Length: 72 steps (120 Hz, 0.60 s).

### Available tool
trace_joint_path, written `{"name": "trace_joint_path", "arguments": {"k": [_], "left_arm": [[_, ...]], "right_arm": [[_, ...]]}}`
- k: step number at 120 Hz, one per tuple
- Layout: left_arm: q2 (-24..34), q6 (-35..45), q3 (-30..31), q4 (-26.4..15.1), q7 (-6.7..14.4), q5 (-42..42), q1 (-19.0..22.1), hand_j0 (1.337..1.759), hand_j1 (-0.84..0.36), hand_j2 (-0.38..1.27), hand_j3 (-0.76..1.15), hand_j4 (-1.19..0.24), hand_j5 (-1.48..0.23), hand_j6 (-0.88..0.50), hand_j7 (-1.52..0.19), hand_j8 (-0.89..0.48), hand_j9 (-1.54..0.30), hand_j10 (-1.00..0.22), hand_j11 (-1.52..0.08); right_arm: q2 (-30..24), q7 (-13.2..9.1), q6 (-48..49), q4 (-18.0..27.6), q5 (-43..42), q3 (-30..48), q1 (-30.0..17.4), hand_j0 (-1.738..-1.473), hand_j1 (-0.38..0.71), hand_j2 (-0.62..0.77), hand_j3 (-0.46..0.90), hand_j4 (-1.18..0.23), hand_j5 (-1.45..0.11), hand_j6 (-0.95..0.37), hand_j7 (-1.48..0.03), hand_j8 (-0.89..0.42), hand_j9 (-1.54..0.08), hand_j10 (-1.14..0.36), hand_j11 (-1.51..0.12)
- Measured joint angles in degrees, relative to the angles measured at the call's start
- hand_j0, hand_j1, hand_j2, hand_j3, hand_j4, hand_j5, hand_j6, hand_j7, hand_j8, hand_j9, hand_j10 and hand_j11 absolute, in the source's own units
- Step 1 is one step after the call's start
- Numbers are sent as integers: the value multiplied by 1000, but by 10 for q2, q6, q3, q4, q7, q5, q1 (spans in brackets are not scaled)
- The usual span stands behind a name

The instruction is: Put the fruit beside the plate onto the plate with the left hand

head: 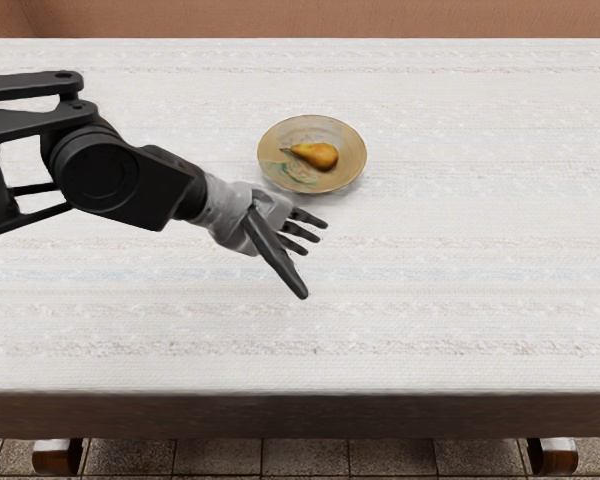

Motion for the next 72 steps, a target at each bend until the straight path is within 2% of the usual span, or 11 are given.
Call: {"name": "trace_joint_path", "arguments": {"k": [15, 39, 72], "left_arm": [[74, -20, -18, -28, 0, -25, 36, 1658, 347, 1, 0, -1, -2, -1, -2, -2, -2, -2, -2], [209, -103, -37, -37, 0, -87, 89, 1658, 348, 0, 0, 0, -1, 0, -1, 0, -1, 0, -1], [334, -192, -39, -34, 0, -110, 113, 1658, 348, -1, 0, 2, 0, 2, 0, 2, 0, 1, 0]], "right_arm": [[0, 0, 0, 0, 0, 0, 0, -1658, -310, -7, 0, -33, -43, -33, -43, -33, -43, -33, -43], [0, 0, 0, 0, 0, 0, 0, -1658, -310, -7, 0, -33, -43, -33, -43, -33, -43, -33, -43], [0, 0, 0, 8, 0, 0, 0, -1658, -310, -7, 0, -33, -43, -33, -43, -33, -43, -33, -43]]}}
